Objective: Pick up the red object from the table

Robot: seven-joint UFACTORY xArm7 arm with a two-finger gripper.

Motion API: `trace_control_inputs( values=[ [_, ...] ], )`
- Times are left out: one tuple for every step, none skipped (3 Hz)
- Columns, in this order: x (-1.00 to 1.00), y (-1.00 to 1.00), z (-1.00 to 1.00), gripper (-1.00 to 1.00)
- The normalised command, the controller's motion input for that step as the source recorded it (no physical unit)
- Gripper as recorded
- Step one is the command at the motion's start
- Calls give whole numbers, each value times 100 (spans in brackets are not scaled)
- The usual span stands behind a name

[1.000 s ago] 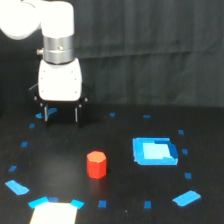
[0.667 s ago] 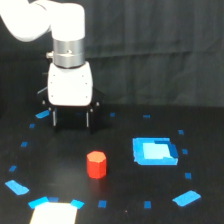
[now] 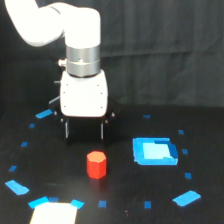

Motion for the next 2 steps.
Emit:
trace_control_inputs(
  values=[
    [28,-100,-61,100],
    [57,-100,-33,100]
  ],
)
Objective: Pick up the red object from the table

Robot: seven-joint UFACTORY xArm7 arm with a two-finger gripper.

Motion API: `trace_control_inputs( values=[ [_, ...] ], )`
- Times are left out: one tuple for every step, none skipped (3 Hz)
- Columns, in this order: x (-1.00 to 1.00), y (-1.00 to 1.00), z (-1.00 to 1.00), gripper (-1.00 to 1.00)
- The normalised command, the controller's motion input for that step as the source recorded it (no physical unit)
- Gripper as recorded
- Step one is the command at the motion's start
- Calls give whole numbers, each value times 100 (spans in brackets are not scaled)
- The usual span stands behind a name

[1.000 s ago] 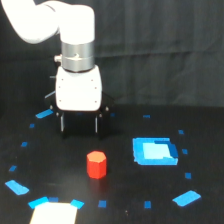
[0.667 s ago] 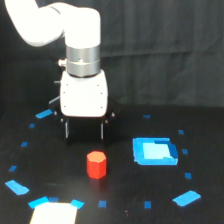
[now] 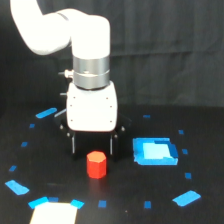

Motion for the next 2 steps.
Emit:
trace_control_inputs(
  values=[
    [-2,-46,-56,59],
    [27,6,8,-100]
  ],
)
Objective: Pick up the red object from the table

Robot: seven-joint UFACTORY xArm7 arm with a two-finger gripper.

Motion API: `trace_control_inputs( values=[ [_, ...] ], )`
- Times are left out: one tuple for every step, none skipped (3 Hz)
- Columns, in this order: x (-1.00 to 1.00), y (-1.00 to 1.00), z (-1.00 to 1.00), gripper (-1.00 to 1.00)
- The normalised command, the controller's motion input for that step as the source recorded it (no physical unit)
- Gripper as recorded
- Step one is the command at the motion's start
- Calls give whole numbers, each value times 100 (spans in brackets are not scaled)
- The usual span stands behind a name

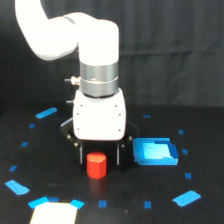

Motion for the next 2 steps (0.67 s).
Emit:
trace_control_inputs(
  values=[
    [90,49,45,-100],
    [100,-10,100,-100]
  ],
)
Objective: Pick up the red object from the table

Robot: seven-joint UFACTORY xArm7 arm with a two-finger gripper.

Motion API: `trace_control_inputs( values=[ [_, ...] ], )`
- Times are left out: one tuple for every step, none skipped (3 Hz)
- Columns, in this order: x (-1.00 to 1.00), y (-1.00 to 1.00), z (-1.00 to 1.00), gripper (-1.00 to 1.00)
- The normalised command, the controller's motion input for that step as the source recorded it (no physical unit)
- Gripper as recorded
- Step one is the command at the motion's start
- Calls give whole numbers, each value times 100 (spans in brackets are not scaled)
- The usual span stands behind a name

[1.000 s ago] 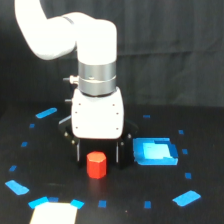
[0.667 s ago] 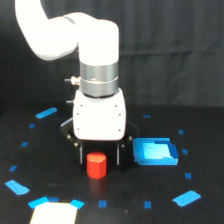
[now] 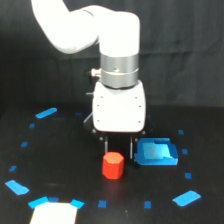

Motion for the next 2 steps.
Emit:
trace_control_inputs(
  values=[
    [81,54,-1,-100],
    [16,-37,-16,99]
  ],
)
